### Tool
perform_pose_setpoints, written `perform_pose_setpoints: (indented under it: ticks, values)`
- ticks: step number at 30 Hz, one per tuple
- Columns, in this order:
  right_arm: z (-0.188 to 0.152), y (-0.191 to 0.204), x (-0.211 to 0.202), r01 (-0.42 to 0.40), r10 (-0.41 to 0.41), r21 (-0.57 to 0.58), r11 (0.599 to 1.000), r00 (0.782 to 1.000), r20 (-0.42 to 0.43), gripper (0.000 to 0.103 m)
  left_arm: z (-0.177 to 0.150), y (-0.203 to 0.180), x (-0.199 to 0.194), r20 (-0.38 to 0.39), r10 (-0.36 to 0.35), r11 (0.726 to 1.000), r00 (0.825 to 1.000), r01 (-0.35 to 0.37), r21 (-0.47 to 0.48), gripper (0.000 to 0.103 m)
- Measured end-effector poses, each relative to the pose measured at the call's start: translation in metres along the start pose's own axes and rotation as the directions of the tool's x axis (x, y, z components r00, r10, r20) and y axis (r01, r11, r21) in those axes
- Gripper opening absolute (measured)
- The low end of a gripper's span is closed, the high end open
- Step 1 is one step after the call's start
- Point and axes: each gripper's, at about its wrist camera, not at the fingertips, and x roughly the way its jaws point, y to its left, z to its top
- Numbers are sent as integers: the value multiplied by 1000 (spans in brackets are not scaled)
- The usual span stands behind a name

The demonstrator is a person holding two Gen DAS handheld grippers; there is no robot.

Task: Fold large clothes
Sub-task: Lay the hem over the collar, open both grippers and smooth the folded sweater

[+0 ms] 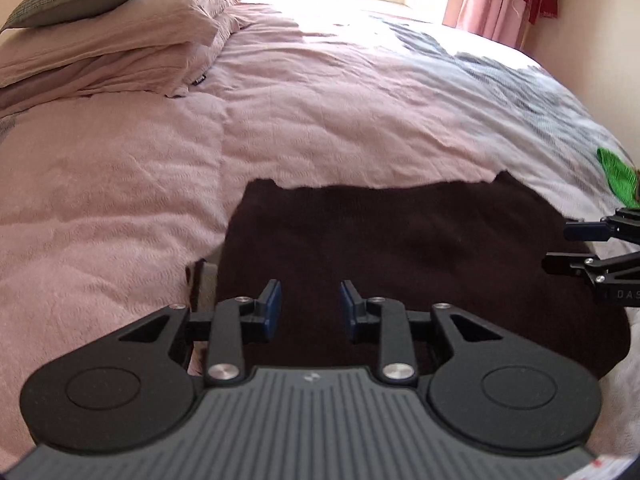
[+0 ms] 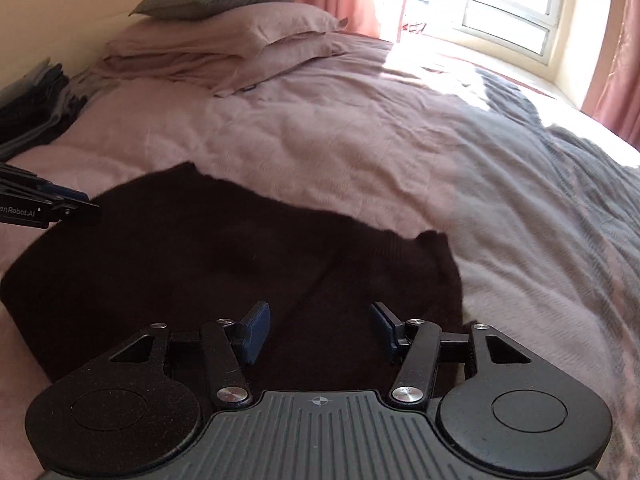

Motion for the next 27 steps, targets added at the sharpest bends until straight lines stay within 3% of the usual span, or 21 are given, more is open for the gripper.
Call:
perform_pose_setpoints:
  ticks: [3, 6, 8, 10, 13, 16, 20, 22, 27]
  values:
    - [-26, -33, 10, 22, -22, -2, 1000, 1000, 19, 52, -24, 7, 31, -41, 114, 993, 993, -113, 25, 27]
    - [-28, -61, 2, -10, 9, 34, 999, 1000, 23, 48, -28, 28, 36, -35, 121, 992, 992, -122, -29, 24]
    - [-23, -61, -10, 93, -92, 23, 995, 996, -10, 48, -23, 31, 27, -35, 150, 988, 988, -151, -35, 12]
    - [-20, -59, -29, 120, -120, 60, 991, 993, -10, 48, -21, 29, 13, -31, 178, 983, 984, -179, -47, 12]
    - [-24, -38, -66, 57, -63, 95, 994, 996, 58, 48, -24, 20, -20, -15, 166, 980, 986, -167, -106, 14]
    - [-34, -5, -81, -5, 1, 52, 999, 997, 73, 48, -40, -7, -47, 8, 142, 987, 990, -141, -80, 14]
    - [-60, 12, -49, 53, -51, 13, 999, 995, -90, 48, -66, -32, -41, -60, 129, 990, 990, -132, -50, 21]
    - [-64, 10, -50, 52, -51, 4, 999, 994, -93, 48, -78, -31, -28, -110, 154, 984, 982, -162, -67, 21]
    - [-48, -10, -73, 9, -2, 188, 982, 999, -39, 48, -76, -32, -38, -86, 157, 983, 984, -164, -80, 21]
